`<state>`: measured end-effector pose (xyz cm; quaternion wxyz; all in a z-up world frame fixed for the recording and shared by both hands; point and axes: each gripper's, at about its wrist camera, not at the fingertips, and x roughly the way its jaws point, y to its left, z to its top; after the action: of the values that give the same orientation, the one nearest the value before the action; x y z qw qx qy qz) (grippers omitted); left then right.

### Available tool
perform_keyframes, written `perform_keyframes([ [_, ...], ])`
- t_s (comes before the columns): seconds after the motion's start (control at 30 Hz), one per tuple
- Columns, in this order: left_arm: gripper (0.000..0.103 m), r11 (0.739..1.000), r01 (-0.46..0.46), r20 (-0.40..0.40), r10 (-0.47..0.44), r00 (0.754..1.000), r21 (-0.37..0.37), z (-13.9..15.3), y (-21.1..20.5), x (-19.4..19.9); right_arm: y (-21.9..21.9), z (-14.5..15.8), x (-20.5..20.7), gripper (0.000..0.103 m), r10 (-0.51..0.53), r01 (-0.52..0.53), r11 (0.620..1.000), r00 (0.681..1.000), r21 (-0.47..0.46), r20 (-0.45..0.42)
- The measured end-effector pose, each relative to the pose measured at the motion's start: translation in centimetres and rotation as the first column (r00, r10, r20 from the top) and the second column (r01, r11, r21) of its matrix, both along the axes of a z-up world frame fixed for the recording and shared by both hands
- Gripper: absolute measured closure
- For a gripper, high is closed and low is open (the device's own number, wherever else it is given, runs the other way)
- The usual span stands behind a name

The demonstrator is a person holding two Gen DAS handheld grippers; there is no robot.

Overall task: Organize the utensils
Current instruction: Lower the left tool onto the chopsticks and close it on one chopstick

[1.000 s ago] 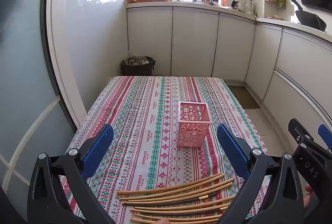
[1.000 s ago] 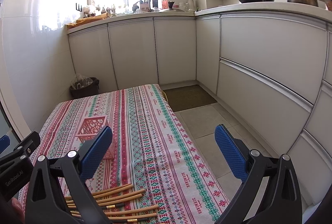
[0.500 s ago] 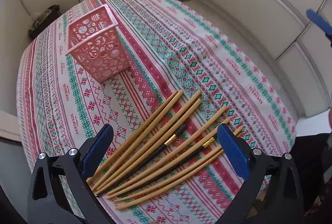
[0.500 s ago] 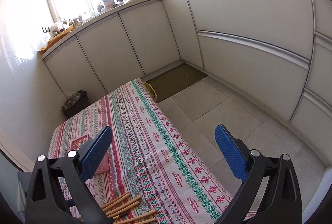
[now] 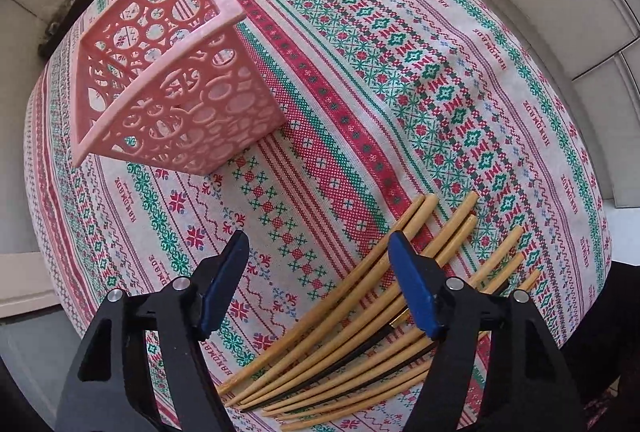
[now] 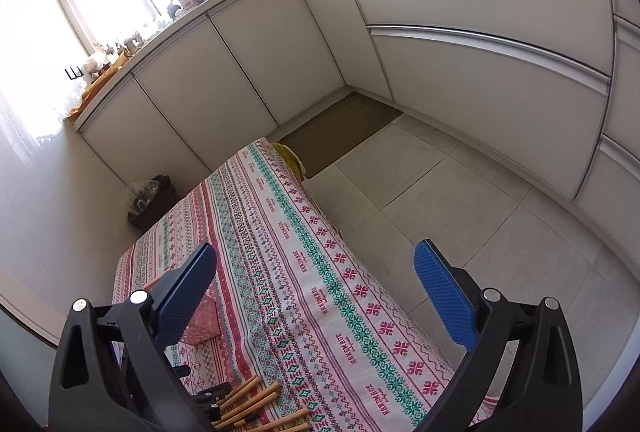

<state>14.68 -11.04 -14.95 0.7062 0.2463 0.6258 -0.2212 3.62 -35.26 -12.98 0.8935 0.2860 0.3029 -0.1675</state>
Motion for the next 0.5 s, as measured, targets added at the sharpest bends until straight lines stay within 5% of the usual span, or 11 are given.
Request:
perform_keyframes([
  [0.4, 0.044, 0.993, 0.101, -0.012, -0.1, 0.995, 0.054, -3.3, 0.4, 2.3, 0.3, -0.6, 1.0, 0.007, -0.009, 0.008, 1.0, 1.0, -0.007, -0.023],
  [0.5, 0.044, 0.977, 0.198, 0.04, -0.201, 0.979, 0.082, -3.4, 0.4, 0.9, 0.5, -0.9, 1.4, 0.007, -0.004, 0.003, 1.0, 0.999, -0.006, -0.035],
])
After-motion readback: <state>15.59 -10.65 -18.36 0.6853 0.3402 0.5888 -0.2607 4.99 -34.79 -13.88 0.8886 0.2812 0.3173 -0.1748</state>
